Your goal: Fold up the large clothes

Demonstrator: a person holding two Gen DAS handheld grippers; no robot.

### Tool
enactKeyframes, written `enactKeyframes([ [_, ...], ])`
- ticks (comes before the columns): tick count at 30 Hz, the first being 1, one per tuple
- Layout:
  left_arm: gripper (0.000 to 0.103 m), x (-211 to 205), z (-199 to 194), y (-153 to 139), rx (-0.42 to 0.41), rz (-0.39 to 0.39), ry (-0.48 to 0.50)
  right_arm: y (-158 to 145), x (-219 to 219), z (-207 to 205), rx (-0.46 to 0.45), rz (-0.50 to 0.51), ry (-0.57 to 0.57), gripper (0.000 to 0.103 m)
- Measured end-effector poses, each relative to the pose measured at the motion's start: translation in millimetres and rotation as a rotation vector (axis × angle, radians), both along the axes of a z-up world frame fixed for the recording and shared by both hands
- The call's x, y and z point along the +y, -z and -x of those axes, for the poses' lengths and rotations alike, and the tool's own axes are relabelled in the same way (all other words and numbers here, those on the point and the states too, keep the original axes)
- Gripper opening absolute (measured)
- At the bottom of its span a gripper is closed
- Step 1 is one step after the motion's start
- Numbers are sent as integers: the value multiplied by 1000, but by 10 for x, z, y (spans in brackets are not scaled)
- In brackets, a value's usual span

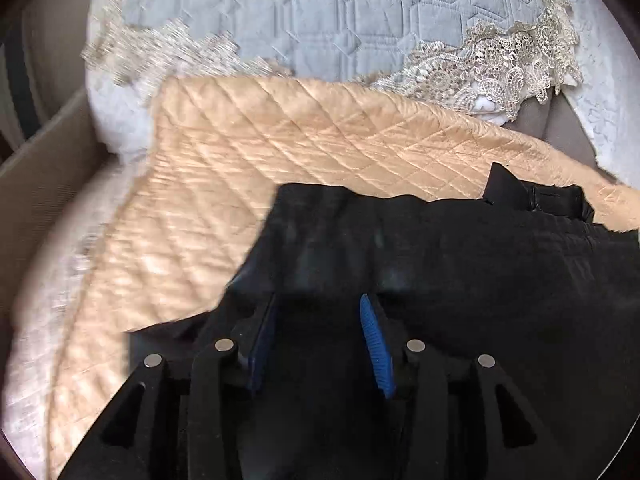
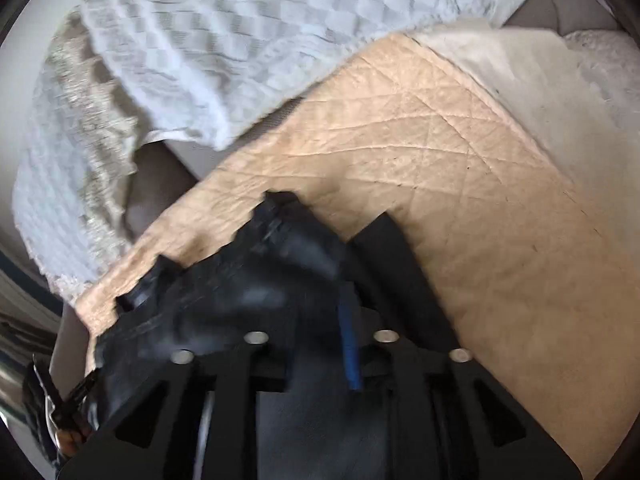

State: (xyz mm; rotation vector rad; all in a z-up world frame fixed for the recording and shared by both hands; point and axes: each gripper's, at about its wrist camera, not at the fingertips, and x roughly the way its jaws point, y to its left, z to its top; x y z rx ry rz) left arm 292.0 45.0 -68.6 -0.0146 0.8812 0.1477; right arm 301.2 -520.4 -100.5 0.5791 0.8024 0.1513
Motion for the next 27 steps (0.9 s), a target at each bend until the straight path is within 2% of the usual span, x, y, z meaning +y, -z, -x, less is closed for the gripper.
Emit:
enactKeyframes([
  [1, 44, -6, 142, -88, -22, 7, 2, -54, 46, 159, -18, -14, -34, 44],
  [4, 47, 22, 812, -319, -140, 108, 48, -122, 146, 785, -104, -54, -119, 45],
  [6, 51, 82, 1110, -266, -148, 136, 53, 22, 130, 1031, -69, -69, -129, 45],
  [8, 48, 194, 1161, -62, -81, 129, 34, 244, -34, 1123, 1, -66, -81, 42],
  [9, 45, 243, 1155, 34, -54, 130, 24, 320, -159, 1172, 12, -124, -52, 37],
  [10, 44, 265, 1173, 47, -58, 137, 25, 310, -211, 1218, 17, -160, -27, 38],
  [11, 44, 249, 1192, -3, -66, 122, 22, 250, -235, 1295, 5, -168, 3, 40],
  [13, 45, 164, 1301, -160, -91, 99, 13, 103, -197, 1493, -46, -165, 29, 55],
  [16, 49, 195, 1549, -246, -124, 215, -1, 143, -151, 1709, -37, -237, 31, 56],
  [19, 52, 302, 1750, -83, -83, 285, -45, 301, -167, 1811, 8, -253, 69, 57],
  [21, 52, 403, 1784, 89, -27, 313, -98, 283, -125, 1781, -2, -228, 73, 57],
  [24, 54, 530, 1742, 129, -43, 397, -130, 231, -107, 1724, 8, -194, 91, 59],
  [26, 66, 550, 1657, 101, -53, 411, -158, 220, -105, 1626, 18, -174, 114, 59],
  [27, 67, 567, 1600, 103, -57, 423, -170, 223, -111, 1593, 23, -165, 126, 59],
])
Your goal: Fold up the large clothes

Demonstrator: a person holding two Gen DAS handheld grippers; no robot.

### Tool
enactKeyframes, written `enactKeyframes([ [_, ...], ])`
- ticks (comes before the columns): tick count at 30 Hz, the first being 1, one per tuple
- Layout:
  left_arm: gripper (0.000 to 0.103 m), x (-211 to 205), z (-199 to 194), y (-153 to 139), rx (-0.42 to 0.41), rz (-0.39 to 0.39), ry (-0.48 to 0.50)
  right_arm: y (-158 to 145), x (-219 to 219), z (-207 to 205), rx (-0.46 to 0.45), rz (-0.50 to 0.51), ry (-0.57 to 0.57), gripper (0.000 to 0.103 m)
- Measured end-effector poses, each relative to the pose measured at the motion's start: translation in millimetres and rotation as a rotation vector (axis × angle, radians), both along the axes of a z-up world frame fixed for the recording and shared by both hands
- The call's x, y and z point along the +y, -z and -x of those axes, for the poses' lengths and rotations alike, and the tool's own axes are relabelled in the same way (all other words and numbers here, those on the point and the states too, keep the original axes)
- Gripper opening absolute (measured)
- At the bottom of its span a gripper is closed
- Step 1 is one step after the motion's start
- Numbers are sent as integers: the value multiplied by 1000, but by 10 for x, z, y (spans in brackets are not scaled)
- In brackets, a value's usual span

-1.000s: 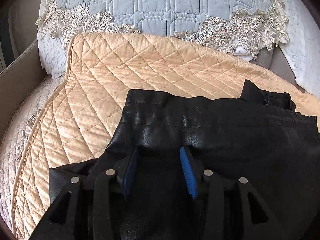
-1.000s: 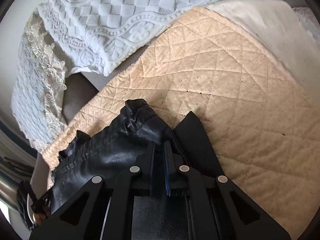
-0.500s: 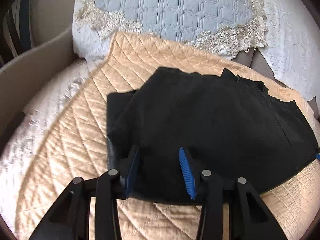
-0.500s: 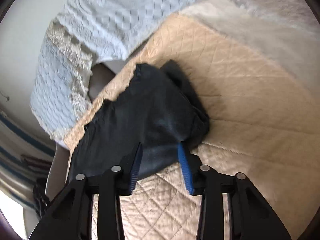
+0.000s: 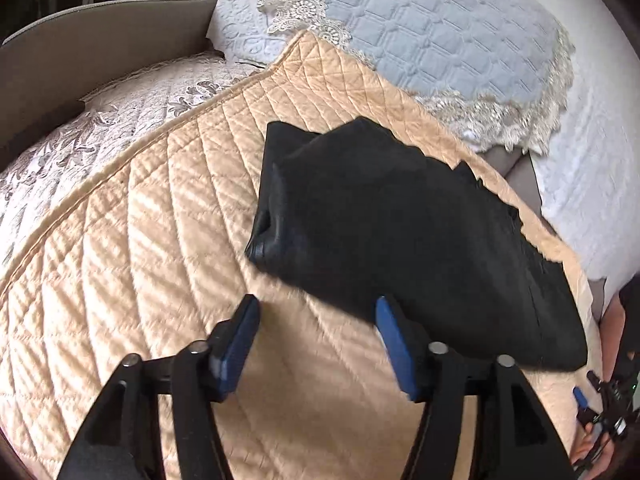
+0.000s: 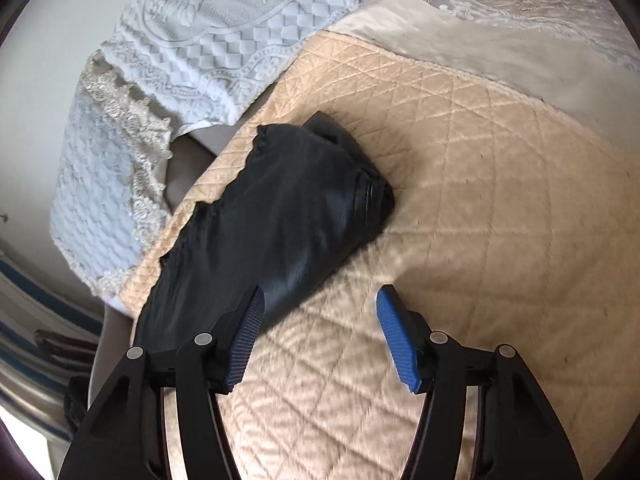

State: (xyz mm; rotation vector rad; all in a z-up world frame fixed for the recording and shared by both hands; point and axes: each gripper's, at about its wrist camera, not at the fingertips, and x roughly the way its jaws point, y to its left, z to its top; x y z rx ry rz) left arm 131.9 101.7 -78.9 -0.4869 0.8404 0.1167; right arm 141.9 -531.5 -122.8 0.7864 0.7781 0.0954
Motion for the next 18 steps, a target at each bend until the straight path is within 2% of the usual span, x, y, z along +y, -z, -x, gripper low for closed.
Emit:
enactKeyframes([
  [4, 73, 43, -165, 50, 14, 26, -56, -11, 18, -190, 32, 41, 46, 60],
  [8, 75, -58, -243, 54, 18, -42, -79, 13, -9, -301, 36, 45, 74, 61],
  [13, 75, -25, -341, 60, 28, -58, -119, 37, -80, -378, 37, 18, 137, 61],
  [15, 72, -39, -391, 56, 39, -90, -132, 49, -84, -428, 44, 24, 152, 61],
  [17, 56, -27, -436, 57, 48, -122, -150, 51, -96, -462, 49, 21, 163, 59],
  [18, 52, -3, -453, 62, 54, -123, -156, 43, -102, -481, 60, 25, 170, 44],
])
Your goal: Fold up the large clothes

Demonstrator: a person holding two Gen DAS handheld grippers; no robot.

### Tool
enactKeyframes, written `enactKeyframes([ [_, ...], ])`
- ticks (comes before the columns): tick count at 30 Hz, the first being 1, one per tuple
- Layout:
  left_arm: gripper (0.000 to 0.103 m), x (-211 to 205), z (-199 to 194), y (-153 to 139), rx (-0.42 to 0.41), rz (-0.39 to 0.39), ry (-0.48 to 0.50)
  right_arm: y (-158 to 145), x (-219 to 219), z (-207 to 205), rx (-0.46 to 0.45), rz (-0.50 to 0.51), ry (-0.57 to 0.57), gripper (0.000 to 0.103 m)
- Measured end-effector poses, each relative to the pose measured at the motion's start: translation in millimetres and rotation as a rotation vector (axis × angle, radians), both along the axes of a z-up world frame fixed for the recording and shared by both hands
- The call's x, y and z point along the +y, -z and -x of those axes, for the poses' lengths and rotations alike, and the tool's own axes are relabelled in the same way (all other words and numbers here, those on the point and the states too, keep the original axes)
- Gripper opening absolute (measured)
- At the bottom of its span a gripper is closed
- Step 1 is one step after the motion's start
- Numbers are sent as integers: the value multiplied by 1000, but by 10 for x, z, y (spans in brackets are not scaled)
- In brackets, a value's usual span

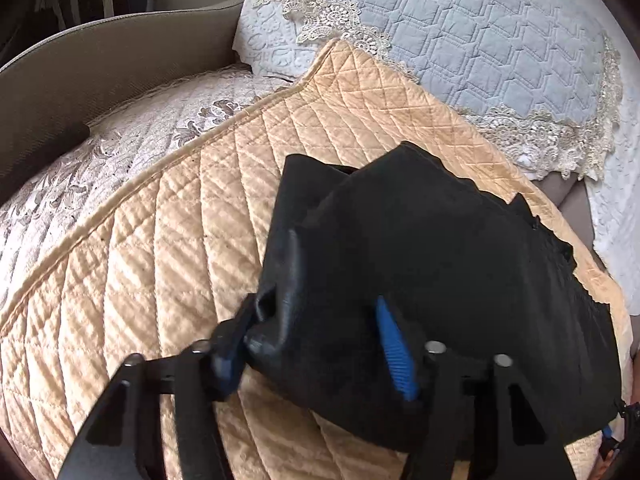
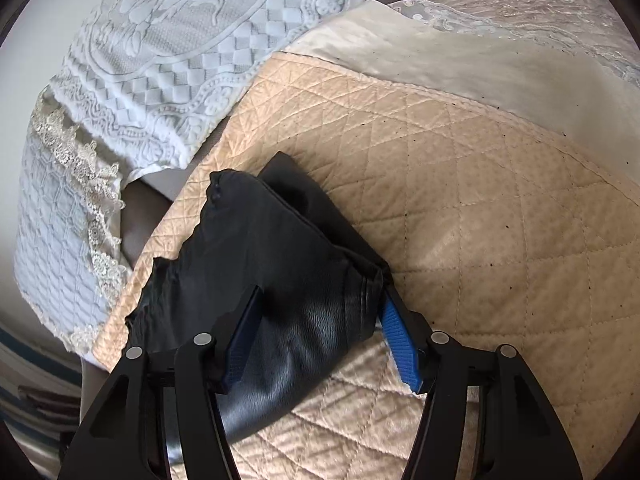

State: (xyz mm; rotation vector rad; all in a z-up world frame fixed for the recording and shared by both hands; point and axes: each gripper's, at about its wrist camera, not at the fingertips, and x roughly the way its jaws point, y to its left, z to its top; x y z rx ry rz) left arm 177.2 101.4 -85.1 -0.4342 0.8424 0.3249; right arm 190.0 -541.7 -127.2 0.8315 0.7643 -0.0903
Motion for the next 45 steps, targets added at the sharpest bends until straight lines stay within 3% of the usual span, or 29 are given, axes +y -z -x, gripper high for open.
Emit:
enactKeyframes([
  [1, 45, 31, -22, 0, 8, 3, -9, -14, -5, -22, 14, 8, -1, 32],
  [4, 25, 73, -91, -66, 36, -24, 11, -127, -8, 4, 4, -1, -27, 16],
  [9, 18, 86, 6, -360, 4, -52, 99, -472, 43, 324, -30, 20, -74, 15],
  [13, 17, 110, 321, -528, -16, -19, 153, -612, 38, 769, -26, 5, -81, 15],
  [17, 17, 90, 819, -587, -28, -1, 196, -569, 7, 1359, 3, -16, -64, 15],
  [20, 18, 113, 1151, -465, -8, 20, 207, -407, -30, 1622, 55, -7, -62, 16],
  [23, 21, 130, 1212, -245, 30, 22, 208, -256, -28, 1586, 107, 21, -64, 25],
  [26, 26, 89, 1215, -278, 26, -22, 222, -392, 9, 1560, 91, 60, -75, 29],
  [29, 26, 117, 1329, -500, -4, -61, 233, -696, 46, 1665, 10, 200, -92, 47],
  [32, 27, 144, 1464, -744, -68, -114, 252, -907, 47, 1768, -108, 245, -92, 51],
  [34, 30, 72, 1453, -858, -124, -94, 293, -921, 166, 1664, -184, 196, -190, 51],
  [38, 33, -257, 1132, -759, -163, -86, 402, -630, 454, 1218, -179, 146, -371, 51],
  [40, 33, -345, 882, -527, -123, -100, 412, -382, 394, 989, -116, 135, -367, 46],
  [41, 33, -374, 793, -394, -94, -107, 408, -277, 327, 925, -90, 132, -351, 38],
  [42, 33, -355, 691, -225, -52, -99, 399, -164, 215, 850, -41, 110, -312, 21],
  [44, 33, -331, 663, -86, -64, -105, 407, -181, 106, 826, -36, 106, -272, 19],
  [45, 33, -338, 674, -96, -67, -113, 414, -243, 108, 836, -39, 153, -268, 19],
])
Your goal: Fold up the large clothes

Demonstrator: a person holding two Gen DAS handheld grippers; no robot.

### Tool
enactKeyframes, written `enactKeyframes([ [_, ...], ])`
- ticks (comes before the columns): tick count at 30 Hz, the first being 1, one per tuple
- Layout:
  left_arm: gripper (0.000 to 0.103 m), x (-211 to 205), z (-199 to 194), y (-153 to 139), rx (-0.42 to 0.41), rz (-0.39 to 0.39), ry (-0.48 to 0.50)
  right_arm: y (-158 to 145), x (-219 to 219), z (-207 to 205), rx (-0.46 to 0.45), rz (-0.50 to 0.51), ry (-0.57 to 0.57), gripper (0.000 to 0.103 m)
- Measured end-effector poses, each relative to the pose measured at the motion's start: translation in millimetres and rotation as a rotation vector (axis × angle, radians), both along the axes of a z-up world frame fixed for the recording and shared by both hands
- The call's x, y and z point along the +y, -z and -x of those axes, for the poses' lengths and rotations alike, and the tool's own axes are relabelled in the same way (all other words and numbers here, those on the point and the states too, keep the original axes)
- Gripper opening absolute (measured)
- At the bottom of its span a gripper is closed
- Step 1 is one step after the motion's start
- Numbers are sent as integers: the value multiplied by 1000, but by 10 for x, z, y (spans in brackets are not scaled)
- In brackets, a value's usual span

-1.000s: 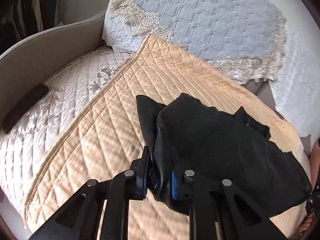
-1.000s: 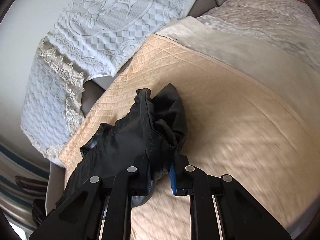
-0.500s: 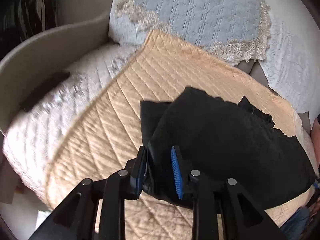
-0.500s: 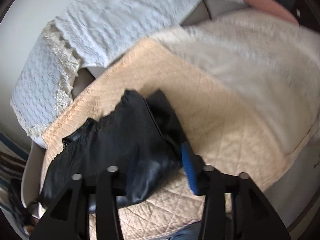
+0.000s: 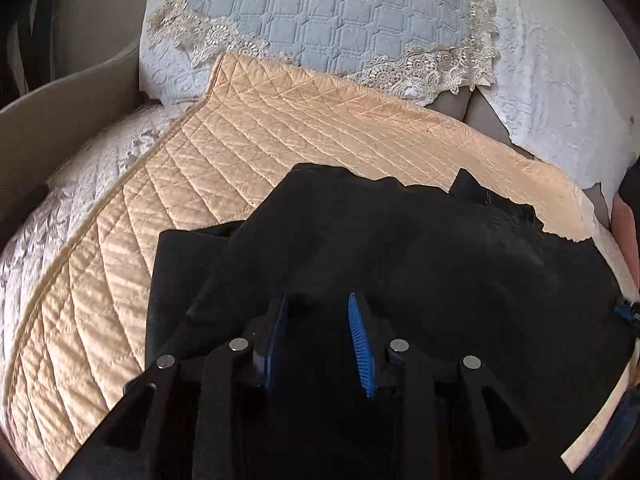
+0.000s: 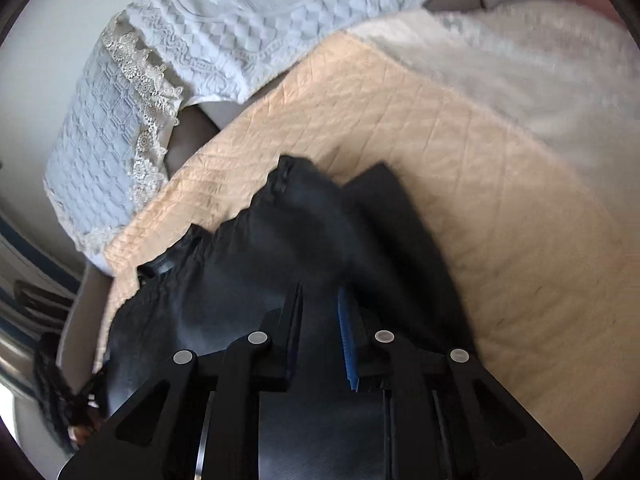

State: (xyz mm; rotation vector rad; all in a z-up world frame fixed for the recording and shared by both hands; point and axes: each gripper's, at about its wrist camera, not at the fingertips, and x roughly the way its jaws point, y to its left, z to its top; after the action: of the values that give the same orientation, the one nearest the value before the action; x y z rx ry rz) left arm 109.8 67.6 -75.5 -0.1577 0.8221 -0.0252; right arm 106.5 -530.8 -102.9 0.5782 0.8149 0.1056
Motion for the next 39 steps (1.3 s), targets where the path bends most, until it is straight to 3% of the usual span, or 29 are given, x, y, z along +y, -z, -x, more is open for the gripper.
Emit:
enactKeyframes([
  [6, 33, -142, 13, -377, -28, -9, 25, -379, 307, -133, -98, 84, -106, 22],
  [9, 36, -258, -203, -497, -72, -38, 35, -306, 384, -407, -94, 121, -134, 22],
  [12, 36, -248, -518, -331, -39, -94, -3, -72, 263, -657, -31, 158, -98, 22],
  [14, 36, -162, -659, -79, 33, -126, -48, 140, 77, -762, 3, 91, -64, 22],
  [16, 36, -61, -662, 72, 50, -68, -60, 202, -15, -719, -24, 29, -50, 20],
  [22, 36, -198, -649, 57, 44, -153, -62, 236, 13, -738, -32, 39, -47, 20],
  [29, 36, -206, -657, 53, 49, -165, -62, 247, 36, -745, -19, 63, -47, 20],
  [36, 37, -213, -674, 63, 54, -164, -63, 192, 159, -803, 35, 163, -56, 21],
  [39, 37, -212, -672, 13, 56, -170, -59, 73, 292, -796, 79, 252, -40, 26],
])
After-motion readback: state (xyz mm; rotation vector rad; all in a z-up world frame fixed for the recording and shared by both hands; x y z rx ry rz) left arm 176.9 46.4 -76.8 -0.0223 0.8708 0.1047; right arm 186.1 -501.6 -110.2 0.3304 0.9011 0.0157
